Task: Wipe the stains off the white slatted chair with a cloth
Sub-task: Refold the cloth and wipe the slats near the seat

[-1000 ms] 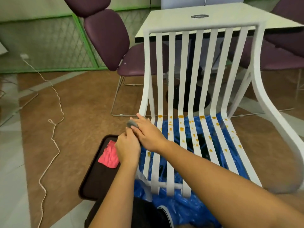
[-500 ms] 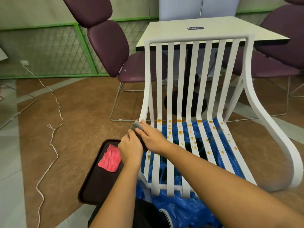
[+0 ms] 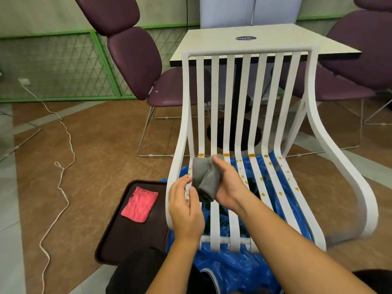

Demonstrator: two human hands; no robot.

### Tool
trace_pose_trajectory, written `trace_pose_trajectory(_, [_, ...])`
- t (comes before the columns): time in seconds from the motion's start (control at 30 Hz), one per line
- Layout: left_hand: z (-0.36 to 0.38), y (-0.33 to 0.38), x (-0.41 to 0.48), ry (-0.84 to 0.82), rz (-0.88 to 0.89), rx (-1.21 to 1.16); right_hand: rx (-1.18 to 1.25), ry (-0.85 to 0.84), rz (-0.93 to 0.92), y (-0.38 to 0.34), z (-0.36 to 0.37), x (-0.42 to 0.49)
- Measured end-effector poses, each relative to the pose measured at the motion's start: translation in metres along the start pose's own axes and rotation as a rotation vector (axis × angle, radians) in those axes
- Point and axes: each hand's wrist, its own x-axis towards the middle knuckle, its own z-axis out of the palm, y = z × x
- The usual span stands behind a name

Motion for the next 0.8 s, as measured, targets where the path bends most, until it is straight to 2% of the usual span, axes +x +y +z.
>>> trace_pose_trajectory(0.07, [0.005,0.001,-0.004,-0.076,-0.176,-0.149,-0.056,-0.016,0.006,0.005,-0.011,-0.004])
trace_pose_trajectory(0.13, [0.011,-0.006,-0.002,-0.224,-0.41,-0.292,-0.139,0.037,-0.004,0.009,-0.021,-0.005])
trace_pose_trajectory(0.23, [0.014,-0.005,0.009,-0.384,-0.947,-0.676,-0.224,0.098,-0.011,0.013,-0.028,-0.01])
trace_pose_trajectory(0.3, [0.015,-0.002,0.013,-0.463,-1.089,-0.769,-0.243,0.095,0.003,0.017,-0.034,-0.013])
trace_pose_trajectory(0.47, [0.021,0.002,0.009,-0.482,-1.151,-0.81,-0.329,0.127,0.015,0.023,-0.047,-0.014])
trace_pose_trajectory(0.57, [0.025,0.002,0.006,-0.473,-1.065,-0.622,-0.366,0.148,-0.004,0.027,-0.057,-0.009])
trace_pose_trajectory(0.67, [0.023,-0.001,0.009,-0.409,-0.971,-0.411,-0.524,0.232,-0.038,0.03,-0.063,-0.008])
trace_pose_trajectory(0.8, [0.015,-0.001,0.012,-0.441,-0.954,-0.488,-0.55,0.267,-0.055,0.029,-0.068,-0.009])
